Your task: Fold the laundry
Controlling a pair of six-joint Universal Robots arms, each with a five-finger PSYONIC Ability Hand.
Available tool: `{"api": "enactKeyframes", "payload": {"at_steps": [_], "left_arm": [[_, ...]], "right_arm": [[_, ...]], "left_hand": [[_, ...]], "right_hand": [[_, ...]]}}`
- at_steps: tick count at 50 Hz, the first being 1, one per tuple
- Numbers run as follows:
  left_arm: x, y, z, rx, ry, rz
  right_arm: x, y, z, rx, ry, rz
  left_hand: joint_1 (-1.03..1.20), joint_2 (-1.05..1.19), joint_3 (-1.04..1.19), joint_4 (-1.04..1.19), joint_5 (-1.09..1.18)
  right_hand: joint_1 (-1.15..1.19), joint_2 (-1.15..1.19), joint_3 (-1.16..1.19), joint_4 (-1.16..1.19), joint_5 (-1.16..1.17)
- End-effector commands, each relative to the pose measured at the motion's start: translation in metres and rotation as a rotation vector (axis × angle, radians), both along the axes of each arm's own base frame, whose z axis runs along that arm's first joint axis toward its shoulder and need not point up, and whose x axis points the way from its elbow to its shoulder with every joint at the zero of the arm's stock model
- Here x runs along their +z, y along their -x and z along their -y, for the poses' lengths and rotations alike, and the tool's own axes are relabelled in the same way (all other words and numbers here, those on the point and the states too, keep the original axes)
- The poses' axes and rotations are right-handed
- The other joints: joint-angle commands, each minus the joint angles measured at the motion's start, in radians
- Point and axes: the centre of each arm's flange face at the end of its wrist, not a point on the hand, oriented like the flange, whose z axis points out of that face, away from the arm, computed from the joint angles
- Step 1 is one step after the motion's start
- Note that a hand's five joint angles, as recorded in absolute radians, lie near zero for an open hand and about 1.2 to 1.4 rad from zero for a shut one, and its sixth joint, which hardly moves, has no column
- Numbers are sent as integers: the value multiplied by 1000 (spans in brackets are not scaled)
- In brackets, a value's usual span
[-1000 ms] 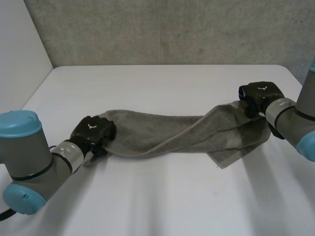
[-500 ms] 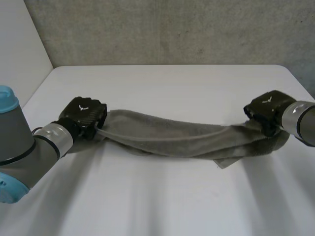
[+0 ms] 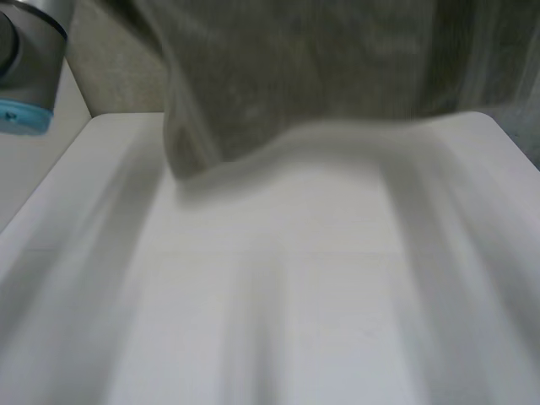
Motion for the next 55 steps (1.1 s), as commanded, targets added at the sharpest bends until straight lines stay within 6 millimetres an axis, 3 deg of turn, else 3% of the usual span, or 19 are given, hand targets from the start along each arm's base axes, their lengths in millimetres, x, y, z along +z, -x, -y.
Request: {"api": "enactKeyframes", "payload": {"at_steps": [1,5,6,8,10,11,13,14,16,18,23,30,36,38,40,41,43,49,55], "left_arm": [[-36,-17,7,-50,-174,-90],[-89,-27,6,-45,-331,-38],[-89,-27,6,-45,-331,-38],[-111,-26,2,-63,-392,-14],[-151,-25,-9,-108,-505,32],[-151,-25,-9,-108,-505,32],[-192,-24,-26,-154,-622,72],[-192,-24,-26,-154,-622,73],[-209,-24,-34,-170,-666,91],[-237,-25,-50,-179,-725,153],[-260,-30,-70,-150,-748,292],[-240,-43,-79,-85,-679,381],[-171,-64,-98,-22,-582,340],[-150,-71,-103,6,-537,330],[-109,-79,-119,45,-418,312],[-109,-79,-119,45,-418,312],[-76,-81,-133,62,-312,299],[-62,-80,-142,59,-277,299],[-91,-77,-131,38,-393,318]], "right_arm": [[-67,-6,-2,57,-317,-130],[-136,-9,-14,97,-588,-320],[-137,-9,-15,97,-588,-320],[-173,-7,-22,119,-697,-378],[-192,-6,-26,131,-749,-394],[-192,-6,-26,131,-749,-394],[-227,-3,-35,141,-842,-417],[-227,-3,-36,141,-842,-417],[-262,-1,-44,152,-916,-441],[-276,-1,-48,157,-940,-454],[-295,3,-59,159,-984,-470],[-268,7,-72,148,-939,-456],[-204,36,-81,74,-890,-409],[-163,55,-86,24,-850,-374],[-147,61,-89,14,-834,-367],[-147,61,-89,14,-834,-367],[-124,66,-92,16,-809,-361],[-108,76,-91,-2,-824,-350],[-122,77,-84,0,-879,-382]], "left_hand": [[212,179,179,178,198],[212,179,179,178,198],[212,179,179,178,198],[212,179,179,178,198],[212,179,179,178,198],[212,179,179,178,198],[212,179,179,178,198],[212,179,179,178,198],[212,179,179,178,198],[212,179,179,178,198],[212,179,179,178,198],[212,179,179,178,198],[212,179,179,178,198],[212,179,179,178,198],[212,179,179,178,198],[212,179,179,178,198],[212,179,179,178,198],[212,179,179,178,198],[212,179,179,178,198]], "right_hand": [[87,57,54,54,67],[87,57,54,54,67],[87,57,54,54,67],[87,57,54,54,67],[87,57,54,54,67],[87,57,54,54,67],[87,57,54,54,67],[87,57,54,54,67],[87,57,54,54,67],[87,57,54,54,67],[87,57,54,54,67],[87,57,54,54,67],[87,57,54,54,67],[87,57,54,54,67],[87,57,54,54,67],[87,57,54,54,67],[87,57,54,54,67],[87,57,54,54,67],[87,57,54,54,67]]}}
